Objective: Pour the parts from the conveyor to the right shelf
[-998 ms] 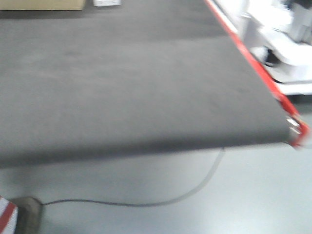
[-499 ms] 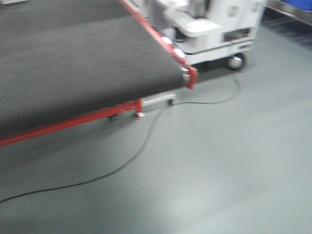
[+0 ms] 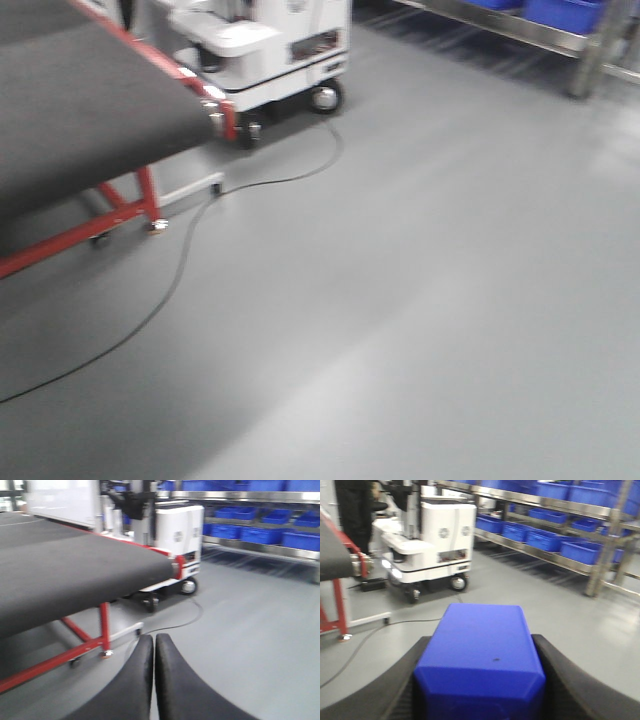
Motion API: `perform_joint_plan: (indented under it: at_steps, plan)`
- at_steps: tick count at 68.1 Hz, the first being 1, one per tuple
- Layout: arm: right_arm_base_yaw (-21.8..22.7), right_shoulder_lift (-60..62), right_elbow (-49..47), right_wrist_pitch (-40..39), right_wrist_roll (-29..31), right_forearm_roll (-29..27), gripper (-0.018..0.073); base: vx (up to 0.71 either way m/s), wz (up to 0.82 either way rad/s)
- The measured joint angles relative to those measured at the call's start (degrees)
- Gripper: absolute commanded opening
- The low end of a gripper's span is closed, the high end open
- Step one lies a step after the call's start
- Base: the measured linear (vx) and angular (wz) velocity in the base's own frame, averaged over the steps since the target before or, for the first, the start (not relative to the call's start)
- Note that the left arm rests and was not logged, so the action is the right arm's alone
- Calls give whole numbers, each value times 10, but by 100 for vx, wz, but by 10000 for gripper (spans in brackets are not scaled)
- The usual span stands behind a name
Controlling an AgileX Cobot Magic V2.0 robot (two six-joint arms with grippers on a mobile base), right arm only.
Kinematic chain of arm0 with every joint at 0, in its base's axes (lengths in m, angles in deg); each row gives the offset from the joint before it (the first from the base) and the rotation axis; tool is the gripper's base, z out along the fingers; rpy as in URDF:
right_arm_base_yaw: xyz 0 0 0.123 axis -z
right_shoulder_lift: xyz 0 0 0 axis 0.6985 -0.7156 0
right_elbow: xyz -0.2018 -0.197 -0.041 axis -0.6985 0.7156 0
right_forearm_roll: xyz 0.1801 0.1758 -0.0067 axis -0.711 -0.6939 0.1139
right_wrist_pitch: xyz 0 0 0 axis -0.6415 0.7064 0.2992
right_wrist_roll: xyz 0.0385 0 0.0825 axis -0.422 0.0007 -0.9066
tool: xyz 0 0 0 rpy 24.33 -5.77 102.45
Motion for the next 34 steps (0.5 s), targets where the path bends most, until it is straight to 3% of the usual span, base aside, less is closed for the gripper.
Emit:
perform_joint_plan:
  at_steps: [34]
  plan:
    - [0, 0, 0, 0, 0, 0, -6, -24, -63]
